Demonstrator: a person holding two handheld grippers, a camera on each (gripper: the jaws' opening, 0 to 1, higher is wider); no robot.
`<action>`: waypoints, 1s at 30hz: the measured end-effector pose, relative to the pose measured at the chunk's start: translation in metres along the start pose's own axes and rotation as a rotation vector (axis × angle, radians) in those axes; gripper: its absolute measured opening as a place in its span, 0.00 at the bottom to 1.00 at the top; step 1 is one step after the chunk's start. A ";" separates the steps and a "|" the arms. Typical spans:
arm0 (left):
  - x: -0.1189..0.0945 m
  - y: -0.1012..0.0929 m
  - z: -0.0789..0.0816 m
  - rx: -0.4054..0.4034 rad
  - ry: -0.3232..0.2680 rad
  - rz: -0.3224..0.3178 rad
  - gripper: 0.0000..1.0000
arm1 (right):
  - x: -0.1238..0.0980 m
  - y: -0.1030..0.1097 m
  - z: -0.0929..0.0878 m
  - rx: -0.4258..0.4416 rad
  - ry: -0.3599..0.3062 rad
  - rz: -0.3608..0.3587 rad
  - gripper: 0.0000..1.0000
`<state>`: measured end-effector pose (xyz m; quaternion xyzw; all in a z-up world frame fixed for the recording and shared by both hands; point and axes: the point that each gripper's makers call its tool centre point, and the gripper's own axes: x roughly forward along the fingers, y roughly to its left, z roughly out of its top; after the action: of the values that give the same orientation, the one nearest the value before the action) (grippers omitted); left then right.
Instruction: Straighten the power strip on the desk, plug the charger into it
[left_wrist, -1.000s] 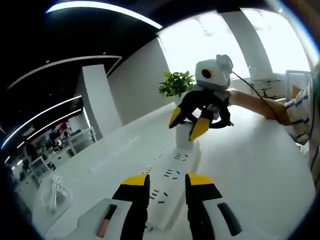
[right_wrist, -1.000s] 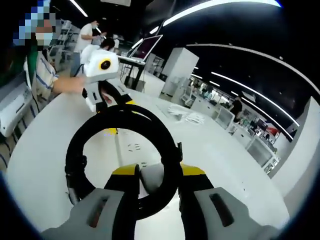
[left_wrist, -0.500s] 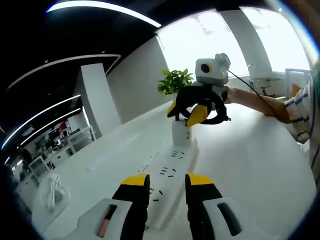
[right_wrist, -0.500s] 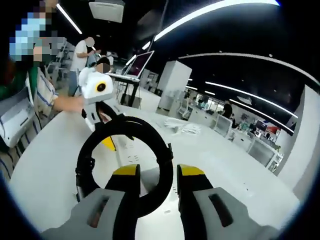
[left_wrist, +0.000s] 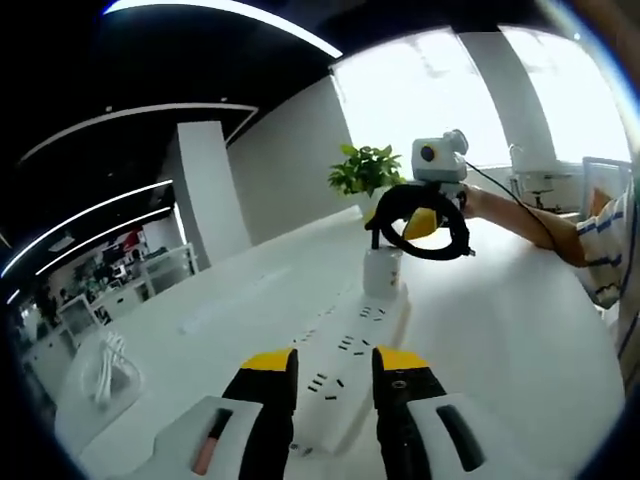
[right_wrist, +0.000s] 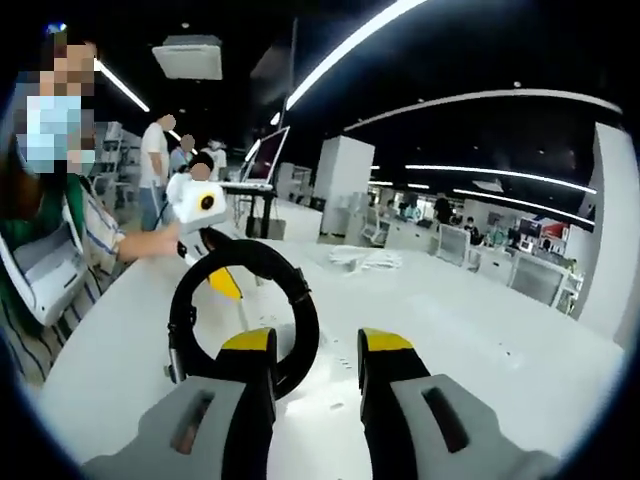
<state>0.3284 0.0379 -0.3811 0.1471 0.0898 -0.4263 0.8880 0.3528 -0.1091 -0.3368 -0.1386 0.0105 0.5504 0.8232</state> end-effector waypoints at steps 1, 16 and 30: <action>0.000 0.001 0.000 -0.003 -0.001 0.002 0.30 | 0.000 0.000 0.000 0.000 0.001 -0.004 0.31; -0.014 0.040 0.002 -0.078 -0.006 0.137 0.30 | -0.019 -0.018 -0.005 -0.025 0.019 -0.081 0.31; -0.014 0.045 -0.015 -0.118 0.076 0.127 0.33 | -0.009 -0.009 -0.058 0.033 0.218 -0.008 0.31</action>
<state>0.3546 0.0795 -0.3830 0.1161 0.1387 -0.3570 0.9164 0.3653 -0.1343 -0.3888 -0.1843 0.1086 0.5285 0.8216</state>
